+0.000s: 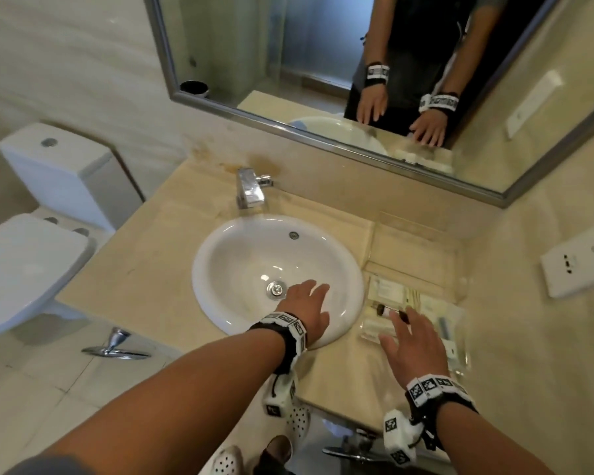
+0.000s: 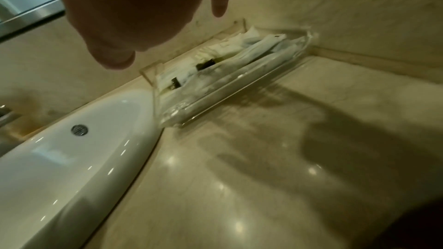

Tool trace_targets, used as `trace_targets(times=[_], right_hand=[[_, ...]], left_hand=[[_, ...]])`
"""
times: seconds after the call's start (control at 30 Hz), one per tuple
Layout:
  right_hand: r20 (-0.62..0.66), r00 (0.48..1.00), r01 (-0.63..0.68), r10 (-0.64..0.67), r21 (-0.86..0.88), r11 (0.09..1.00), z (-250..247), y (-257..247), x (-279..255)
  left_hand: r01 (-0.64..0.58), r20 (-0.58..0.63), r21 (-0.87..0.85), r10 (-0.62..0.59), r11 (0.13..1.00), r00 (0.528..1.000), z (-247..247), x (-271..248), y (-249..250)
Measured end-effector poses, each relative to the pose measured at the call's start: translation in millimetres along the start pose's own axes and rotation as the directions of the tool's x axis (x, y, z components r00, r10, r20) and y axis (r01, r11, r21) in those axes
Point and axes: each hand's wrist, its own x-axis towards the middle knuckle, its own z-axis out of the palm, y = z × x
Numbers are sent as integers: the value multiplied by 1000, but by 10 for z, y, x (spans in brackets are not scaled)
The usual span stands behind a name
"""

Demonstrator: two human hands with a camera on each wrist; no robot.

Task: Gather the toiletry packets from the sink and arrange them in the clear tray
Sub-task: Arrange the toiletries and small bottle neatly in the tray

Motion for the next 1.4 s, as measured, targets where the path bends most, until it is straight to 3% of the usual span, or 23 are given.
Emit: trace_targets(times=[0.27,0.4,0.67,0.87,1.2,1.4], right_hand=[[1,967,-254,255,110,961,-59,594,95],[7,954,-297,298,127,946,-11,733,206],[53,974,-224,220,98,970,181,839,604],[53,994,-98,95,64,993,300,947,823],[39,995,-92,89,94,991,545,1036,940],[-5,997,-77,78,119,990,559,1047,951]], left_hand=[[-43,-12,92,45,995,999,-28,558,482],[-124,24,111,122,986,992,155,796,775],[-340,125,295,317,893,940,758,1124,1048],[-340,166,315,302,886,939,1094,1335,1153],[-418,183,364,376,833,908,1386,1545,1143],[-397,190,307,353,865,916,1414,1527,1150]])
